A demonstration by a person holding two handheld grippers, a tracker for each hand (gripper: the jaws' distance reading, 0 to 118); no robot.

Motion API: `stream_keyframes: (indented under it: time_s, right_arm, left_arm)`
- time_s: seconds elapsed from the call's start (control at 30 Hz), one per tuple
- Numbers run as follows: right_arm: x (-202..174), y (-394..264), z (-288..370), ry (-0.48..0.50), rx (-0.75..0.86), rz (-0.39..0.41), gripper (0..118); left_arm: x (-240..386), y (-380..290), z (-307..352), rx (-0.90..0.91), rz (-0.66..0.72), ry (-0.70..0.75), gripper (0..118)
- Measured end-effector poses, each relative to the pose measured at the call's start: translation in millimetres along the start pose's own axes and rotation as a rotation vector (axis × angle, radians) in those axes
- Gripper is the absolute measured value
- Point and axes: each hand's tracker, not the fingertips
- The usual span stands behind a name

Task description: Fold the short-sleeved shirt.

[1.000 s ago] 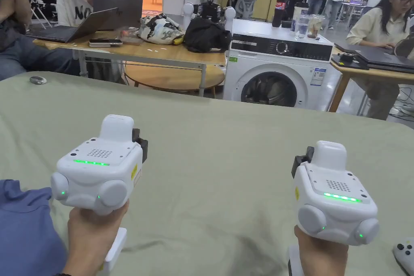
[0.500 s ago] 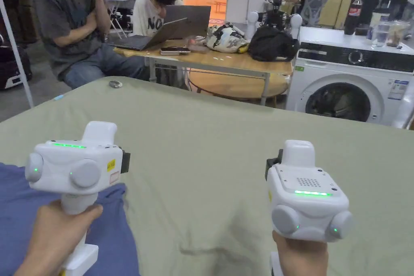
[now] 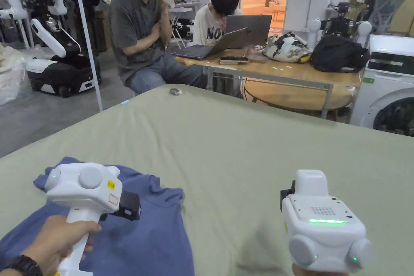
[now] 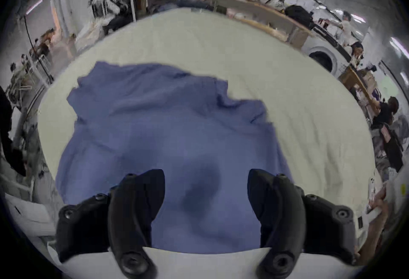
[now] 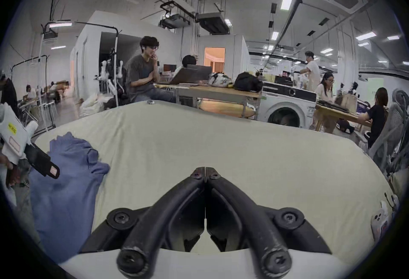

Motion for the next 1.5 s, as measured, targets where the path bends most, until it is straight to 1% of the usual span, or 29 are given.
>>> stream_keyframes:
  time_s: [0.07,0.13,0.17,0.2,0.27,0.3,0.33,0.37,0.47,0.53,0.67,0.73,0.77,0.83,0.87,0.93,1.0,1.07,1.13,1.2,1.3,1.4,1.5]
  right_arm:
    - [1,-2,0,-0.001,-0.006,0.006,0]
    - [3,-5,-1,-0.005,-0.011,0.013,0]
    - [4,-5,-1,-0.008,-0.017,0.017,0]
    - [4,-5,3,-0.01,-0.02,0.018,0]
    - [7,-7,4,-0.016,-0.023,0.015,0]
    - [8,-8,4,-0.017,-0.024,0.012,0]
    - [9,-9,4,-0.018,-0.028,0.012,0]
    - [9,-10,4,-0.019,-0.032,0.013,0]
    - [12,-13,4,-0.021,-0.04,0.012,0]
    - [15,-14,7,-0.025,-0.042,0.011,0]
    - [26,-14,8,-0.037,-0.031,0.008,0]
    - [32,-11,14,-0.044,-0.021,-0.003,0]
    - [36,-10,15,-0.05,-0.019,-0.008,0]
    - [46,-7,18,-0.058,-0.015,-0.021,0]
    - [51,-5,21,-0.063,-0.01,-0.029,0]
    - [63,-1,25,-0.085,-0.005,-0.046,0]
    - [78,3,31,-0.105,0.008,-0.063,0]
    - [93,7,38,-0.135,0.019,-0.068,0]
    - [113,10,44,-0.165,0.035,-0.079,0]
    - [132,13,54,-0.2,0.048,-0.093,0]
    - [161,15,73,-0.258,0.064,-0.113,0]
    - [193,12,93,-0.326,0.073,-0.132,0]
    - [223,7,115,-0.401,0.083,-0.151,0]
  left_arm:
    - [-3,-3,-21,-0.072,0.015,-0.002,77]
    - [-3,-11,-46,-0.136,-0.013,-0.004,76]
    - [3,-16,-47,-0.092,-0.07,0.043,71]
    - [10,-23,-40,-0.021,-0.123,0.068,69]
    - [23,-29,-37,0.009,-0.161,0.104,63]
    - [27,-30,-35,0.023,-0.182,0.082,50]
    - [31,-31,-33,0.026,-0.193,0.071,29]
    - [31,-33,-31,0.033,-0.203,0.083,0]
    - [25,-36,-33,0.048,-0.175,0.061,0]
    - [17,-35,-23,0.103,-0.097,0.007,0]
    - [22,-23,16,0.235,-0.126,-0.044,0]
    - [29,-10,42,0.286,-0.103,-0.104,0]
    - [33,-4,54,0.319,-0.093,-0.117,0]
    - [48,10,79,0.378,-0.113,-0.185,0]
    - [58,16,89,0.404,-0.128,-0.195,0]
    - [86,26,115,0.468,-0.169,-0.233,0]
    - [116,37,134,0.493,-0.206,-0.307,0]
    - [153,44,147,0.521,-0.268,-0.33,0]
    - [192,48,157,0.541,-0.318,-0.391,0]
    - [232,49,164,0.538,-0.36,-0.472,0]
    - [296,46,168,0.544,-0.434,-0.545,0]
    - [363,35,167,0.51,-0.505,-0.668,0]
    - [427,15,155,0.46,-0.583,-0.761,0]
